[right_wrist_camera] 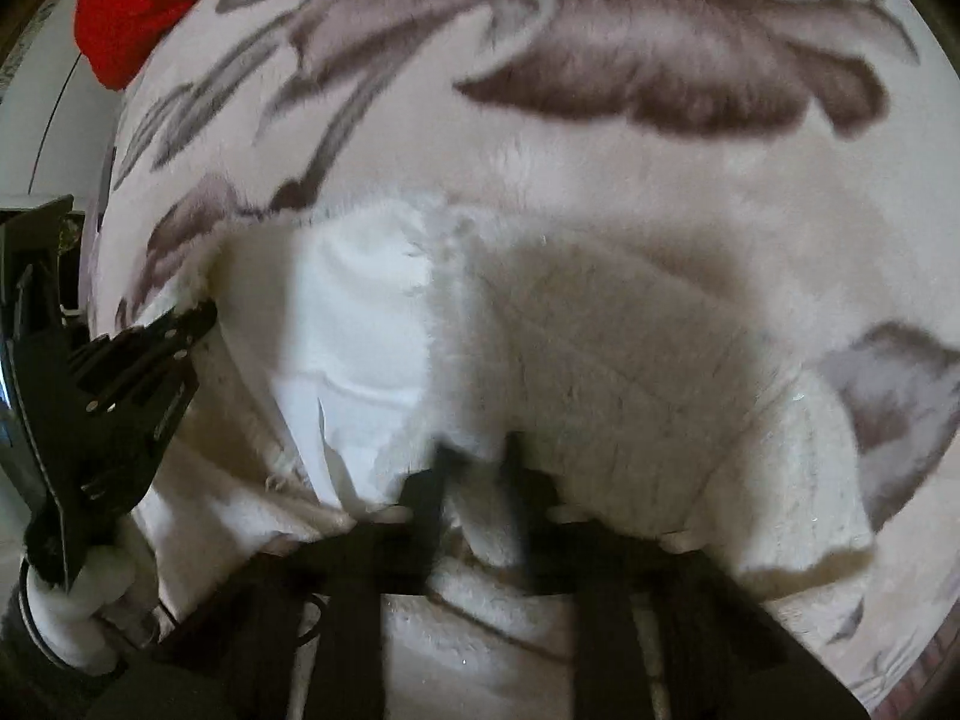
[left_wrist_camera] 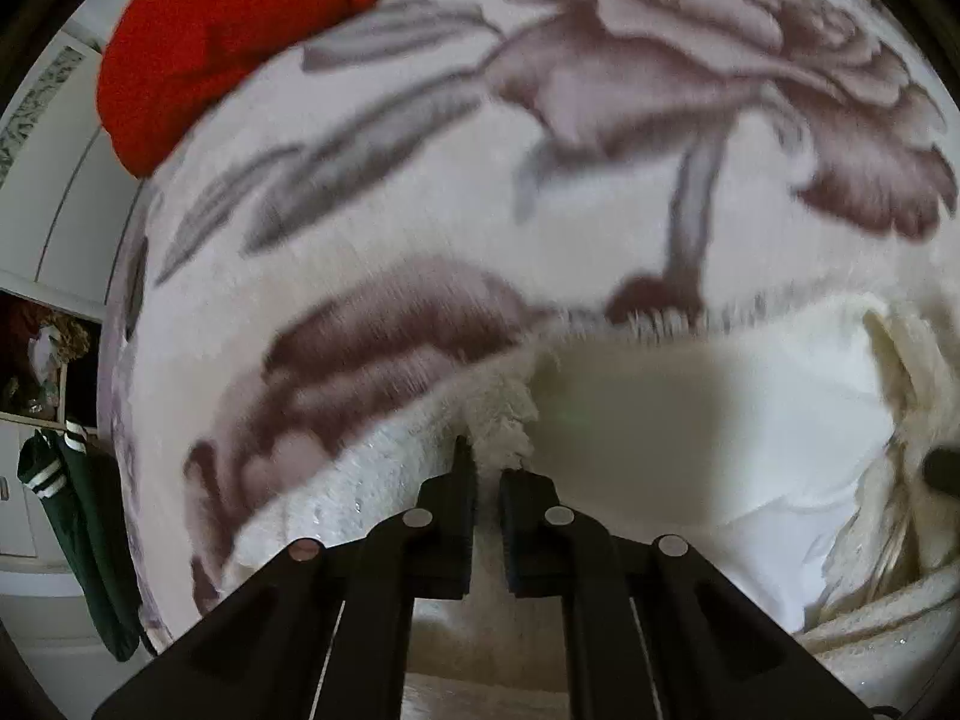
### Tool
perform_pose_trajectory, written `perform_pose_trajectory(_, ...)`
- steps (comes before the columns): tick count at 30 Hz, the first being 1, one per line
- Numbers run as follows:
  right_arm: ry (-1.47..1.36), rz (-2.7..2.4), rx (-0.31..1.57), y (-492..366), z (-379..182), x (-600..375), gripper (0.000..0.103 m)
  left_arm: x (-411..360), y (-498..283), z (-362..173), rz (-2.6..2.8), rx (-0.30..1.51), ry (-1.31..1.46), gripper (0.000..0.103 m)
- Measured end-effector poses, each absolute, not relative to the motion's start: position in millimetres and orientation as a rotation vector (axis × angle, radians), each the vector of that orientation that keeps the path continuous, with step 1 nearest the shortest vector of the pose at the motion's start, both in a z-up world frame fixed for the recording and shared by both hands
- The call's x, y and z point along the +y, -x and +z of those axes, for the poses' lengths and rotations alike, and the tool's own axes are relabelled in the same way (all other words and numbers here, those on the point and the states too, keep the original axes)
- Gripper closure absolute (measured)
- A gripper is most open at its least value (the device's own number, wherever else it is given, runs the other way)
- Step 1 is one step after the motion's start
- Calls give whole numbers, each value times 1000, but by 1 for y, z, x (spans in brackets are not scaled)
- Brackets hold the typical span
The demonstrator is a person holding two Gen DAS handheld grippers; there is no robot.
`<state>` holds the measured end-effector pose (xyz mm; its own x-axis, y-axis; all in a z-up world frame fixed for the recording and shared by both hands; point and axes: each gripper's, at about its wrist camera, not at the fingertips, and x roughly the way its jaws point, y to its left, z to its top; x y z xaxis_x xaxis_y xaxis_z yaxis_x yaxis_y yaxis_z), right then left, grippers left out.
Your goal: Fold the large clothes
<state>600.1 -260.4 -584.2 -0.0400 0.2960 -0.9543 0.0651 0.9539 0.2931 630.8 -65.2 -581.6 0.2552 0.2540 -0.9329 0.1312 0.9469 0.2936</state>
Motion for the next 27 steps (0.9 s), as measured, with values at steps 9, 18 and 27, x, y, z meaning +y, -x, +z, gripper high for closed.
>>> perform_pose_trajectory(9,-326,81,1502,-635,-553,-291,97,-52,-676,-565,115,1307,-215,98)
perform_pose_trajectory(18,-423,183,1624,-645,-585,-295,85,-57,-667,-569,84,1360,-224,91)
perform_pose_trajectory(27,-556,20,1502,-581,-525,-443,43,-89,-600,-526,-36,1258,-231,12)
